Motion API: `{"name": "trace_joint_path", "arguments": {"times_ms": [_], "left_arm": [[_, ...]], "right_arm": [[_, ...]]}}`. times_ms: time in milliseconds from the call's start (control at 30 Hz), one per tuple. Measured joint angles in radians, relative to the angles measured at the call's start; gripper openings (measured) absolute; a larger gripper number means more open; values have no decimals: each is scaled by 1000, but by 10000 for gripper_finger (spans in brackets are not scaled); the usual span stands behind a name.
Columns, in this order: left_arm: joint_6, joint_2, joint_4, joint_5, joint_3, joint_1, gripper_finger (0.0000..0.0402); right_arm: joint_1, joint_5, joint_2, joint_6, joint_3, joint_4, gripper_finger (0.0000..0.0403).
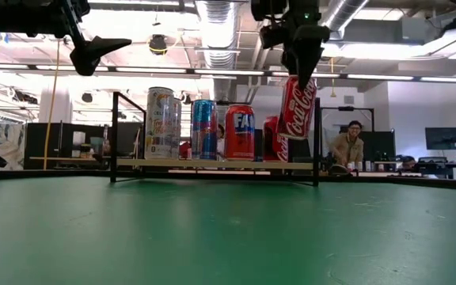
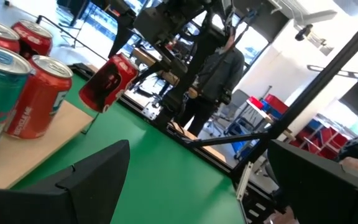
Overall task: Place canned beverage on shelf
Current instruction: Put the red soda can on the shelf aligned with the other red soda can
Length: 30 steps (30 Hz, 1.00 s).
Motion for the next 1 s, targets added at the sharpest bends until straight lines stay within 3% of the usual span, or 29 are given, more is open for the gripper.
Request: {"name": "trace_joint_path", "arguments": {"times_ms": [500,800,1000], "left_arm": [[-5,0,1,-28,0,5,366],[-11,0,0,-31,0,5,366],[-13,0,0,-29,0,5,366]], "right_arm": [[-81,-1,1,-74,-5,77,341],[-101,19,115,-108,-5,57,341],[-104,24,125,-117,-5,67,341]]}}
